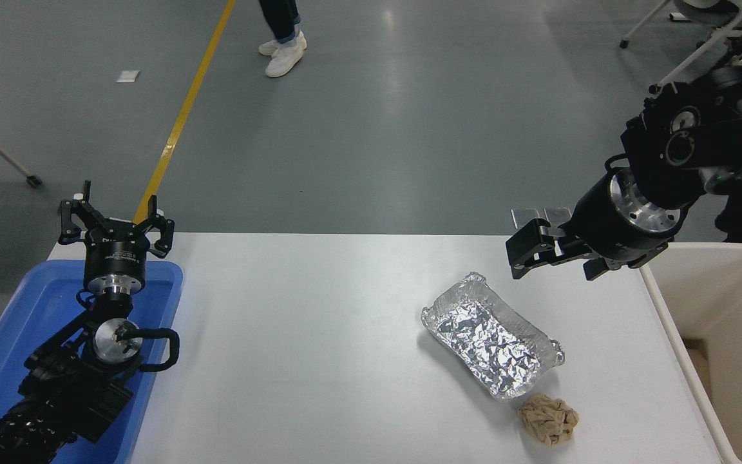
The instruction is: Pick up paper cup place in dustbin
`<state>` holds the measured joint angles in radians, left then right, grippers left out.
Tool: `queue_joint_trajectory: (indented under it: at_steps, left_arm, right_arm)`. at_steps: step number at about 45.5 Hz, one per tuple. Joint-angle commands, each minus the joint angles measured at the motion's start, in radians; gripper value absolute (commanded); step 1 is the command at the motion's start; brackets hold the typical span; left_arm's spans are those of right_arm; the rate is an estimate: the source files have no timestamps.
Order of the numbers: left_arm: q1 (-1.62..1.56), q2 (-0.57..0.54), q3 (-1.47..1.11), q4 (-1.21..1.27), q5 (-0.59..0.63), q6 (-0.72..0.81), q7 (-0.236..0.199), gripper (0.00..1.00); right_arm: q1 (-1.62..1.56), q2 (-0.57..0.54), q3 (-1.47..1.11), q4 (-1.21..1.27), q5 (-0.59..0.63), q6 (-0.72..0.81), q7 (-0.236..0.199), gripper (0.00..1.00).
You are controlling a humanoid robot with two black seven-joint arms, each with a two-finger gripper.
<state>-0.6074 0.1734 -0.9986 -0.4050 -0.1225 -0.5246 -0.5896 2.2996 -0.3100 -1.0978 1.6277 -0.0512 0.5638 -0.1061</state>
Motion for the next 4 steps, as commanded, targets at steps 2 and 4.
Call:
queue_joint_trajectory:
  at_steps: [2, 4]
  left_arm:
    - [0.000, 0.000, 0.000, 0.000, 0.000, 0.000, -0.001, 0.99]
    - [0.000, 0.000, -0.002, 0.000, 0.000, 0.000, -0.001, 0.99]
  right_arm:
    - [0.024, 0.032, -0.005, 0.004, 0.030, 0.054, 0.000, 1.00]
    - [0.023, 0.031, -0.010, 0.004, 0.024, 0.054, 0.000, 1.00]
